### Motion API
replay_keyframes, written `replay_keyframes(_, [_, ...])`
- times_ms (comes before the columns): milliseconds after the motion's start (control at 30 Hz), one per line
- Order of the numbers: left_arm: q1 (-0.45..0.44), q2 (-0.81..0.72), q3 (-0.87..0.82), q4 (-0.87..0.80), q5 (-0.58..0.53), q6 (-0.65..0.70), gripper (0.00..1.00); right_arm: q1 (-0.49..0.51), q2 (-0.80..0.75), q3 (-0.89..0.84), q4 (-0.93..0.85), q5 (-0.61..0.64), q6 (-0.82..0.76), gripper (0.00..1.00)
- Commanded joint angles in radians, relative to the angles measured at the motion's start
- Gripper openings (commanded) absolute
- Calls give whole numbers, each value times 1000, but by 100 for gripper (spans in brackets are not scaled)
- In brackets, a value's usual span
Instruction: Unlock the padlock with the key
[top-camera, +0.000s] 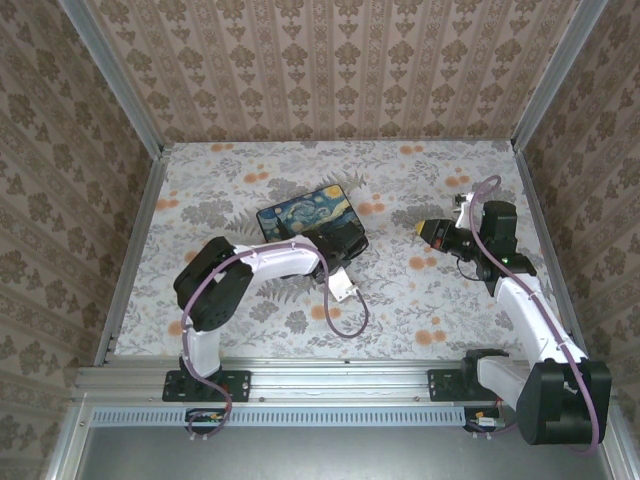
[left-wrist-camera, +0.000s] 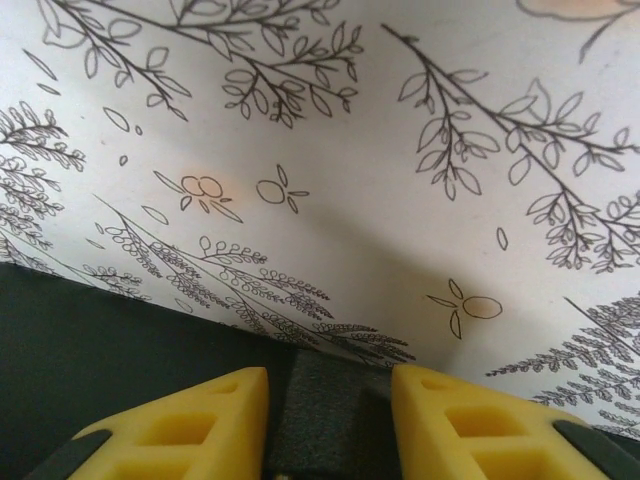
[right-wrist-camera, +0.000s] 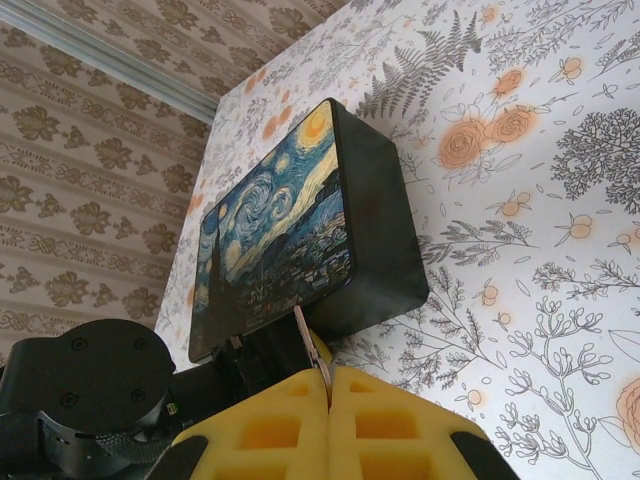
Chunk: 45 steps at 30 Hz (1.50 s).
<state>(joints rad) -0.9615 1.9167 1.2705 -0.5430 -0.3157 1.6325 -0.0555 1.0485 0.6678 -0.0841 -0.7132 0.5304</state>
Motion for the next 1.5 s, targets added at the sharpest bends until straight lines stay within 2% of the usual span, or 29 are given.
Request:
replay_keyframes(0, [-10, 9, 59, -79, -9, -54, 29, 4, -2, -11, 23, -28, 8, 0])
replay_keyframes(300, [-29, -71, 168, -181, 92, -237, 16, 162, 0, -16, -77, 91, -47, 0])
replay_keyframes(467, [-12, -158, 157, -196, 208, -307, 18, 176, -35, -31, -97, 104, -36, 0])
replay_keyframes(500, [-11, -168, 154, -206, 201, -299, 24, 178, -44, -30, -108, 108, -40, 0])
replay_keyframes(533, [-10, -175, 145, -217, 172, -273, 34, 178, -53, -29, -120, 122, -47, 0])
replay_keyframes(567, [-14, -176, 130, -225, 132, -245, 39, 178, -60, -31, -130, 135, -54, 0])
replay_keyframes(700, [-33, -131, 105, -289, 50, -229, 45, 164, -65, -46, -118, 162, -61, 0])
replay_keyframes(833, [-27, -94, 58, -220, -1, -192, 60, 140, -50, -43, -104, 153, -58, 0])
replay_keyframes(1033, [-8, -28, 49, -80, -52, -125, 63, 137, -27, -19, -88, 132, -56, 0])
replay_keyframes(1467, [-4, 63, 65, -58, -140, -84, 50, 131, -4, -16, -66, 112, -56, 0])
